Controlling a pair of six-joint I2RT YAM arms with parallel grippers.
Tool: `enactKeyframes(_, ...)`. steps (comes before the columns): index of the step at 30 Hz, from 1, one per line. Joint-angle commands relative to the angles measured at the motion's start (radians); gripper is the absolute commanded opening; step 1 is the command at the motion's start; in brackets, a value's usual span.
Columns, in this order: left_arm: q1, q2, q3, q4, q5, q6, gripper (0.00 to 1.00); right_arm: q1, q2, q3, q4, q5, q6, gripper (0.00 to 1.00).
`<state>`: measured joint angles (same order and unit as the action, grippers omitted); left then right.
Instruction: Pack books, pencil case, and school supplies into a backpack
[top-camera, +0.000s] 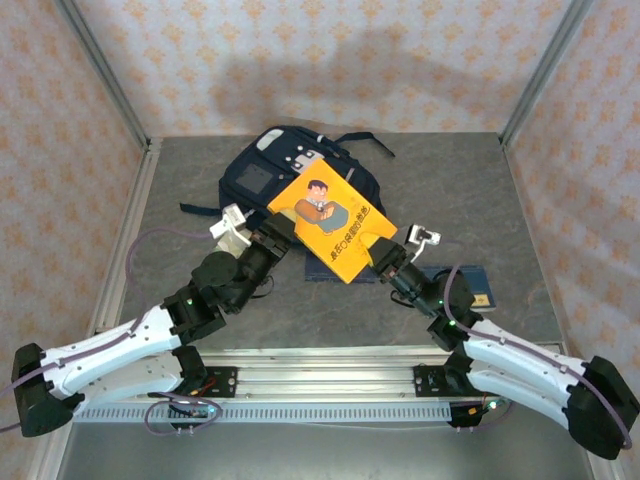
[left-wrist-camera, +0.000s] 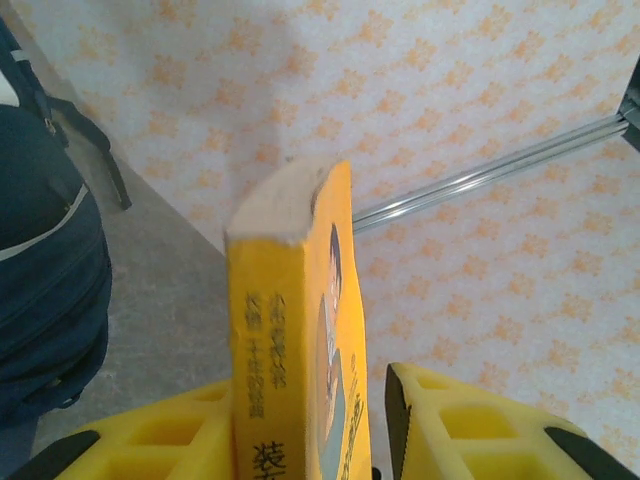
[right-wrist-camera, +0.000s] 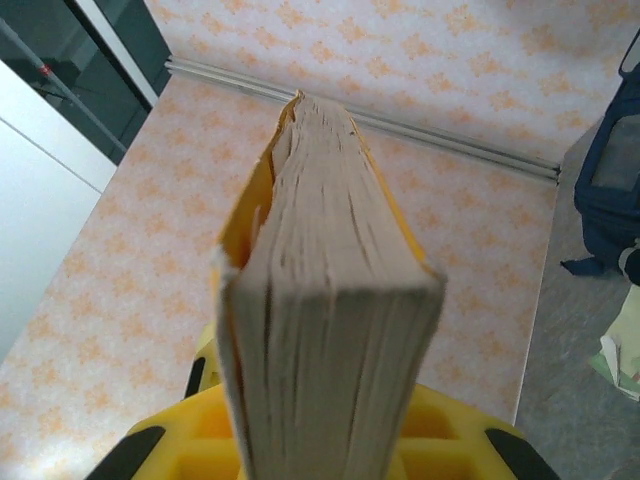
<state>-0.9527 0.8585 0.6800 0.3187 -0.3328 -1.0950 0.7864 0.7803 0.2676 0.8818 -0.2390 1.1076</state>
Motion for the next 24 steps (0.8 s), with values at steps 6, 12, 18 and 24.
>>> enactKeyframes(6, 0.008, 0.086, 0.014, 0.057, 0.102, -0.004, 0.38, -0.003, 0.04, 0.04, 0.04, -0.058, -0.026, 0.0)
enactKeyframes(12, 0.008, 0.1, 0.003, 0.083, 0.125, -0.016, 0.05, -0.003, 0.029, 0.057, -0.013, -0.033, -0.037, 0.0)
enactKeyframes(18, 0.008, 0.07, -0.021, 0.065, 0.07, -0.026, 0.0, -0.003, 0.027, 0.074, -0.018, -0.052, -0.05, 0.54)
enactKeyframes(24, 0.008, 0.069, -0.033, 0.074, 0.052, -0.031, 0.0, -0.003, 0.082, 0.093, 0.087, -0.092, -0.011, 0.58)
